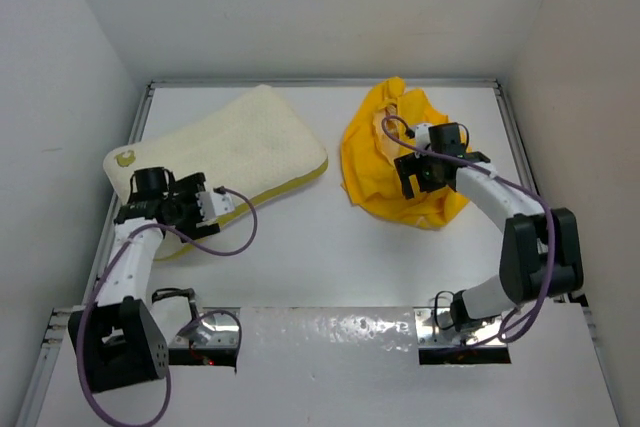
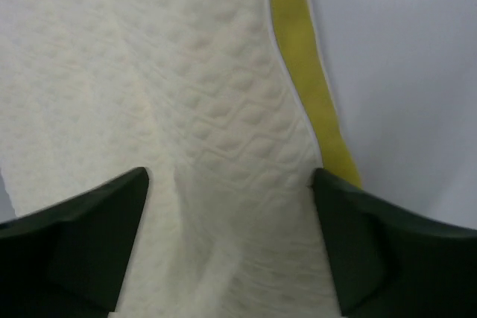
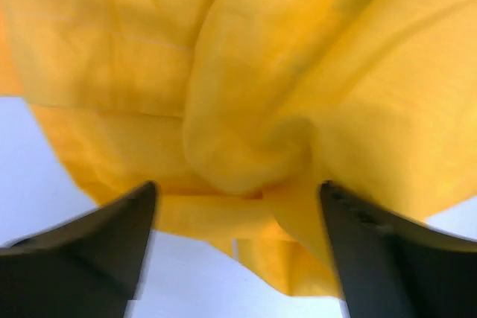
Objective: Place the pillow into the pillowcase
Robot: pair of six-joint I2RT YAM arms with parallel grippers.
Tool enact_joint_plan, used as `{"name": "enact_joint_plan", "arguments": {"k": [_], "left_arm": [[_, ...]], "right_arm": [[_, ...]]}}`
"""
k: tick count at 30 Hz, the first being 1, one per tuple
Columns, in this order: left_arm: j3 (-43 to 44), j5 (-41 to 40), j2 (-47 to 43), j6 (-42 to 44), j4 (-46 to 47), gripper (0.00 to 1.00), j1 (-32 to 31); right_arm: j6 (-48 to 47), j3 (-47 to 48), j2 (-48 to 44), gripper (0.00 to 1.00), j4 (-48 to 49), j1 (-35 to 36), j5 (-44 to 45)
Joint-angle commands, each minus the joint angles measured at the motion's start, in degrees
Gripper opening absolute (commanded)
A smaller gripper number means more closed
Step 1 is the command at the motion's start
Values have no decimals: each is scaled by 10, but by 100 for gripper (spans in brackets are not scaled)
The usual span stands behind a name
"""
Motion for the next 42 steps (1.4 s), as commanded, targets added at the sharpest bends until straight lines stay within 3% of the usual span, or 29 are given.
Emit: {"name": "enact_joint_plan", "arguments": {"k": [1,3,5,6,7,8,9,10,11,12,14,15,17,22,27,28,31,32,33,34,35,37,40,42], "left_arm": [[51,139,-41,11,-34,100,-2],[74,180,-37,-102,26,100,-3],[116,229,-15,-241,152,100,-6],[136,228,29,-416,205,100,-9],[159,221,64,-477,258,100,-12],[229,209,104,-508,251,100,-20],[272,198,195,-524,231,100,-27],[309,178,243,-534,195,100,-33],[383,134,284,-545,180,100,-45],[416,115,356,-556,165,100,-51],[484,54,410,-558,162,100,-70],[507,37,458,-553,156,100,-78],[569,-2,528,-548,150,100,-95],[687,-62,650,-577,127,100,-105],[658,-109,690,-529,182,100,-114],[637,-117,689,-517,192,100,-116],[612,-125,698,-485,220,100,-120],[612,-124,711,-472,220,96,-120],[617,-122,717,-460,203,89,-120],[626,-120,723,-455,194,63,-121],[628,-121,730,-451,187,44,-120],[620,-124,726,-456,180,0,-119],[575,-53,671,-421,176,0,-116],[546,38,606,-327,130,0,-116]], "right_arm": [[-64,23,-50,96,-10,-24,-72],[-41,60,-49,99,10,-26,-72],[-8,91,-20,99,60,-26,-75],[29,137,-1,87,70,-26,-75],[43,167,23,76,83,-26,-75],[57,235,80,64,84,-26,-73],[84,271,113,44,84,-26,-54],[99,312,147,42,80,-27,-35],[115,393,214,43,64,-26,-10],[135,431,246,48,54,-27,33],[147,538,330,51,19,-26,67],[154,568,353,58,10,-26,91],[162,621,404,60,-4,-26,109],[185,602,426,62,0,-27,110],[197,513,410,57,20,-26,114],[196,507,411,53,21,-26,114],[200,504,423,28,31,-27,122],[199,506,426,22,33,-27,125],[196,511,430,9,31,-27,131],[194,516,432,3,23,-27,135],[189,528,433,0,17,-27,140],[179,530,422,0,8,-26,146],[151,506,376,0,13,-26,116],[119,489,331,0,15,-18,69]]}}
